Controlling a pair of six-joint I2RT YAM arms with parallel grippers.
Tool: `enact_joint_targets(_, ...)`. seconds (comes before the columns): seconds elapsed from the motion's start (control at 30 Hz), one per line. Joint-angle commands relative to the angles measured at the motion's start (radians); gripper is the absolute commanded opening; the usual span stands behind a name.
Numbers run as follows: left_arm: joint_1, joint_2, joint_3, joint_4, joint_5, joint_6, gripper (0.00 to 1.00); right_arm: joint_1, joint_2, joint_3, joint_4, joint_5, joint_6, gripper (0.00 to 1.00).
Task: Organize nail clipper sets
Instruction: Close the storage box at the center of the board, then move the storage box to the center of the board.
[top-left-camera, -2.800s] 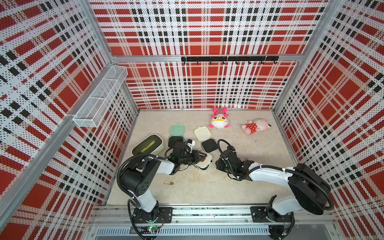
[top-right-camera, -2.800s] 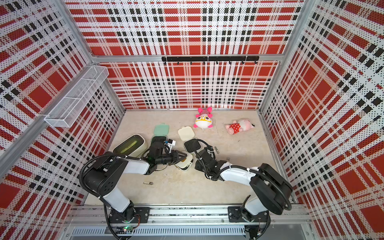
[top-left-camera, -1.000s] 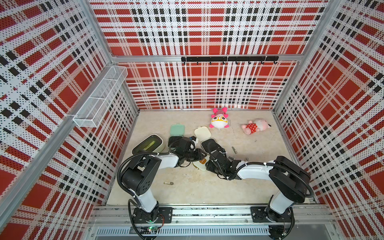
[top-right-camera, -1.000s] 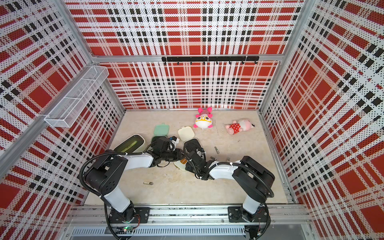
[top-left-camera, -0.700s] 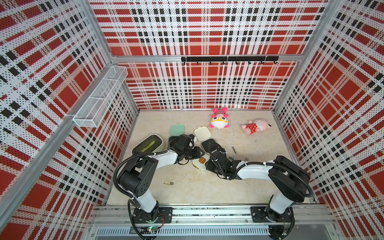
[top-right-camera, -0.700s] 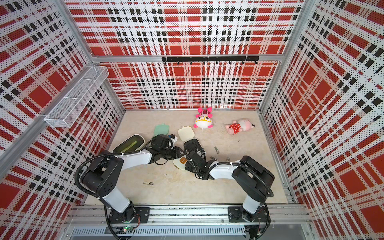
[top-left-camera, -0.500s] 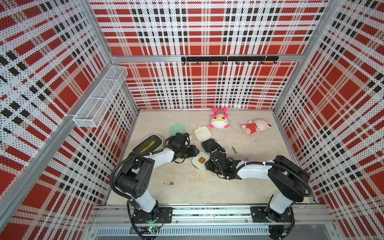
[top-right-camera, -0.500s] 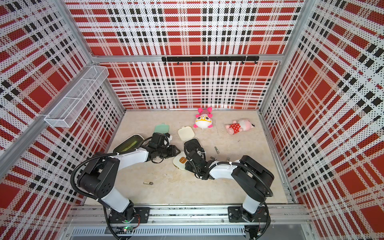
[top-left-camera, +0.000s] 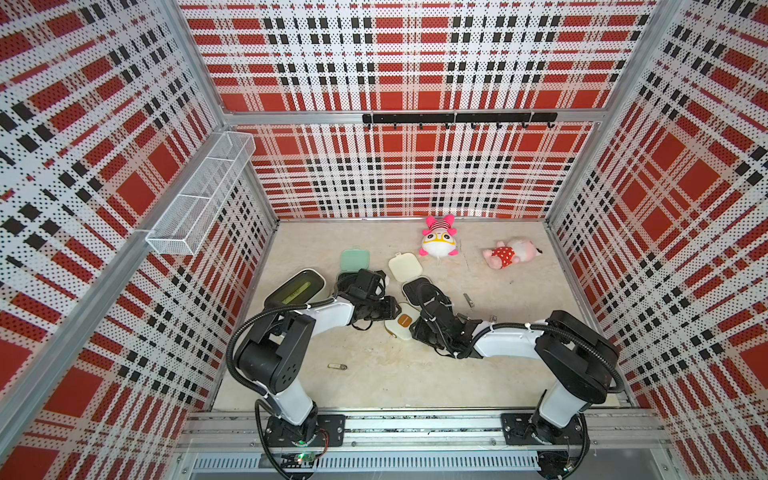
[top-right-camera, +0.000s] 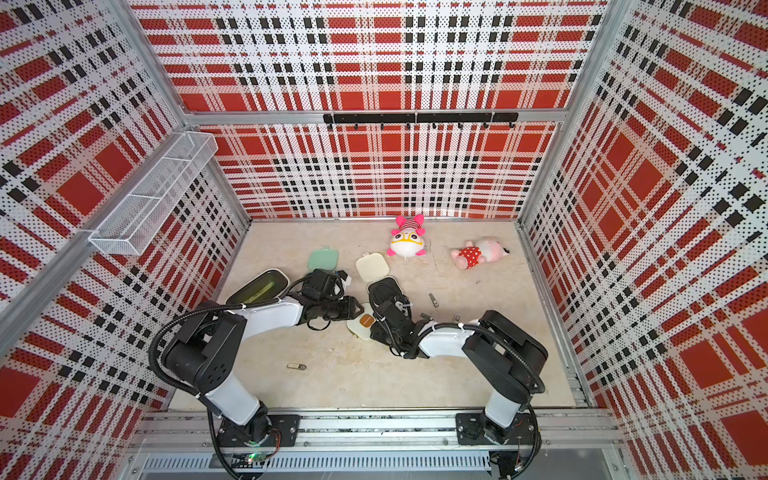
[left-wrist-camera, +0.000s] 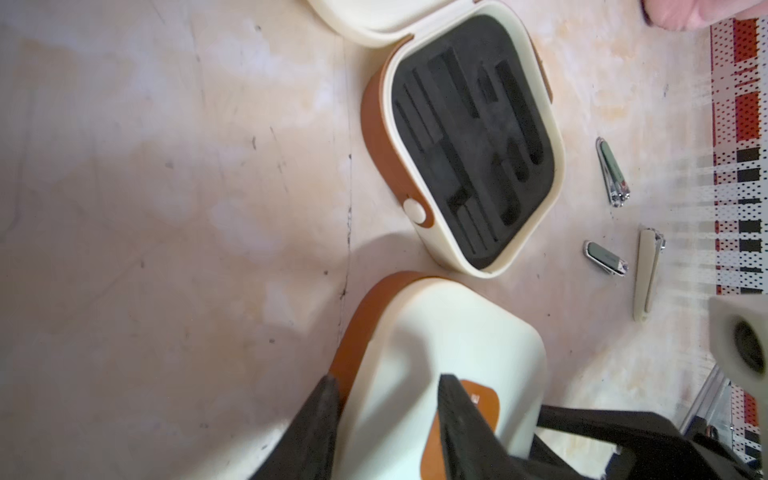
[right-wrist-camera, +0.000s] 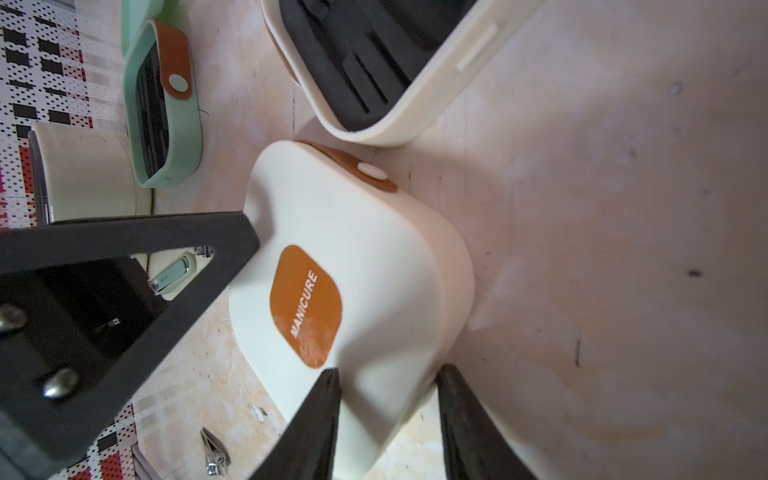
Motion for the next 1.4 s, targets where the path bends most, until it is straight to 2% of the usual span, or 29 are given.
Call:
enact_joint_targets(0.0,-0.035,0.013,-0.041,-0.001,0.101,-0.016,0.42,-0.01,0.023,-0.012,0.115,-0.031,0.028,0.42)
enact_joint_targets(0.13,-0.037,-0.012,-0.072,0.013,0.094,-0.037,0.43,-0.016,0.031,-0.023,0.164,-0.057,0.038,0.42)
enact_joint_targets(0.3,0.001,-0.028,-0.055,0.031,0.079,-0.062,0.43,-0.016,-0.02,-0.041,0.074,-0.022,-0.01,0.45)
enact_joint_targets(0.47,0.076,-0.092,-0.019,0.023,0.029,-0.083,0.43,-0.009,-0.162,-0.087,-0.119,0.09,-0.116,0.59)
enact_joint_targets(0.57,0.127,-0.163,0.003,0.02,0.003,-0.091,0.43,0.019,-0.232,-0.089,-0.221,0.14,-0.232,0.69)
enact_joint_targets(0.67,0.172,-0.236,0.017,0.016,-0.024,-0.094,0.44,0.065,-0.244,-0.058,-0.305,0.196,-0.353,0.75)
enact_joint_targets(0.93,0.297,-0.349,-0.015,0.025,0.018,-0.12,0.47,0.145,-0.07,0.136,-0.424,0.234,-0.546,0.84)
enact_joint_targets(1.03,0.331,-0.374,-0.043,0.028,0.037,-0.125,0.47,0.158,0.014,0.212,-0.446,0.24,-0.573,0.92)
enact_joint_targets(1.37,0.375,-0.399,-0.107,0.043,0.068,-0.128,0.48,0.161,0.165,0.365,-0.461,0.254,-0.611,0.9)
